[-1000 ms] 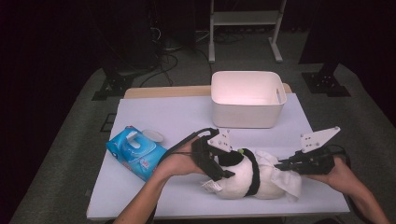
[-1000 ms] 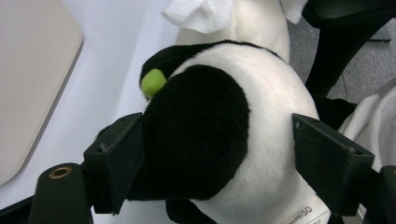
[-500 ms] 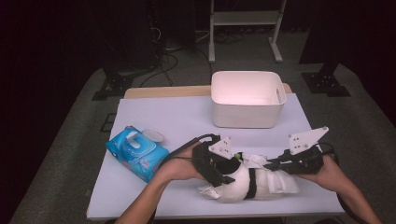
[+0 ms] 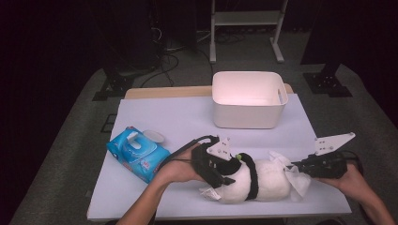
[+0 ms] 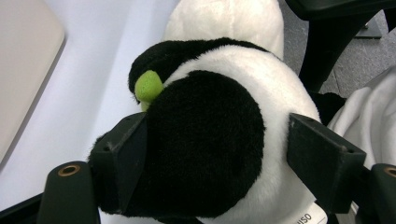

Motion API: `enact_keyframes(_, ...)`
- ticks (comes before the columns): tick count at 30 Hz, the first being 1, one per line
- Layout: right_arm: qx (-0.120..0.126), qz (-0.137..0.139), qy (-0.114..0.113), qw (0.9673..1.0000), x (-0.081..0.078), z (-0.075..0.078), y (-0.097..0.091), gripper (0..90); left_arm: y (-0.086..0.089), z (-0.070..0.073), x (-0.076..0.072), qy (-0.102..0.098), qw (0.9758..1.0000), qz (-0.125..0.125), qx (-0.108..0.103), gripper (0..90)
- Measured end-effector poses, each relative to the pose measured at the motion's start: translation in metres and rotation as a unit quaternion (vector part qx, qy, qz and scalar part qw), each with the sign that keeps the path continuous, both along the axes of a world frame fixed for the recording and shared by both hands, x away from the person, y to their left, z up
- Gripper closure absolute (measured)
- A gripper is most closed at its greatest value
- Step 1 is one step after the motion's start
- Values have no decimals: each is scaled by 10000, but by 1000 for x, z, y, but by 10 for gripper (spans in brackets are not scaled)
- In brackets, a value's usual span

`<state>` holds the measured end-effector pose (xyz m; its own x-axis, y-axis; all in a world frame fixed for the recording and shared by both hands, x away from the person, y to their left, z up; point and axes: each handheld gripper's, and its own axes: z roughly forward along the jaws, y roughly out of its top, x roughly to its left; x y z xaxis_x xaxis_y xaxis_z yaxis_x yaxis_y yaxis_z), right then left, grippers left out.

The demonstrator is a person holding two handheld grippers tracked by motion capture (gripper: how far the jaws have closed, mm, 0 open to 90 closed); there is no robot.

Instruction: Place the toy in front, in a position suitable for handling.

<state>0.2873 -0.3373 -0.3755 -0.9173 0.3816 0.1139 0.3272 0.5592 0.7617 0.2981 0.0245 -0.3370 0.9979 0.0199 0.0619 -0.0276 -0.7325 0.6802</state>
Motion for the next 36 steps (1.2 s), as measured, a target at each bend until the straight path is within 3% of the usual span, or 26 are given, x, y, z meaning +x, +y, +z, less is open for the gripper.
enact_keyframes(7, 59, 218, -250, 9994, 0, 16, 17, 858, -2, 1, 0, -19, 10000, 18, 48, 225)
enact_keyframes(12, -27, 405, -391, 9984, -2, 27, 31, 857, -2, 1, 2, -14, 10000, 18, 54, 225)
enact_keyframes(21, -31, 309, -212, 9993, -8, 24, 13, 857, -4, 1, 1, -16, 10000, 71, 3, 225)
enact_keyframes(30, -139, 809, -414, 9958, 3, 35, 57, 856, -6, 2, 4, -55, 9998, 145, 93, 226)
enact_keyframes(36, -67, 566, -255, 9980, -1, 30, 36, 857, -3, 1, 3, -45, 9998, 191, -66, 228)
